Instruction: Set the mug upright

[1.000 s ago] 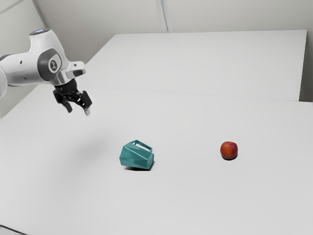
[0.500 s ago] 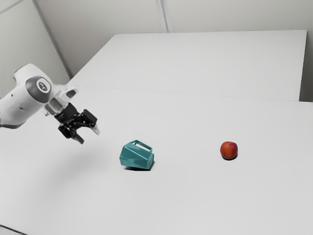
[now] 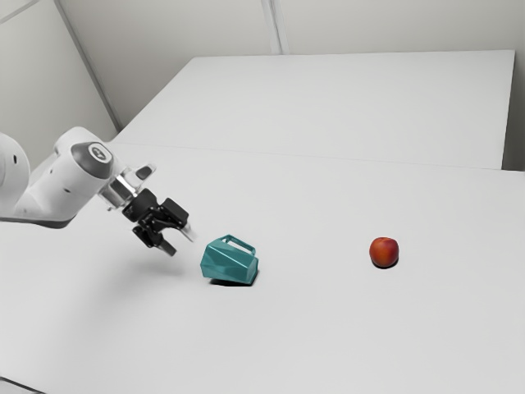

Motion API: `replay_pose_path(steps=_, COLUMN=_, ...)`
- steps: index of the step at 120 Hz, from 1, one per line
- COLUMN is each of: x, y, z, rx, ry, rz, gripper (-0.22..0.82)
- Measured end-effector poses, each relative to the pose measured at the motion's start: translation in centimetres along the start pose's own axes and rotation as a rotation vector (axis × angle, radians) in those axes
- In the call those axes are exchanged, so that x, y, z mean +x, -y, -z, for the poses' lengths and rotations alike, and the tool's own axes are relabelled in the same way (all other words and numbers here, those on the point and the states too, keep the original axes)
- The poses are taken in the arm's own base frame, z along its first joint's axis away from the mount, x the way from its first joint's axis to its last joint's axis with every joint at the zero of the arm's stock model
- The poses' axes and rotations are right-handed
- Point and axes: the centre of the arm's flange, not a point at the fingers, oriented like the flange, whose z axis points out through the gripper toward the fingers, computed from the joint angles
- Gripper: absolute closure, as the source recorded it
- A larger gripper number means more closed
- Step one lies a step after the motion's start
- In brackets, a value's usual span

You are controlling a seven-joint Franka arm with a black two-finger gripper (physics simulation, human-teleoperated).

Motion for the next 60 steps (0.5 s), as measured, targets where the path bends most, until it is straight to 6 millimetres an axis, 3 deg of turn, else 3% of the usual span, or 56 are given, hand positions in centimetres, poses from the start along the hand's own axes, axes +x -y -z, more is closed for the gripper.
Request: replay_pose_path(steps=60, x=2.1, y=-1.0, z=-4.3, rx=-0.137, ry=-0.025, rz=-0.077, gripper=0.0)
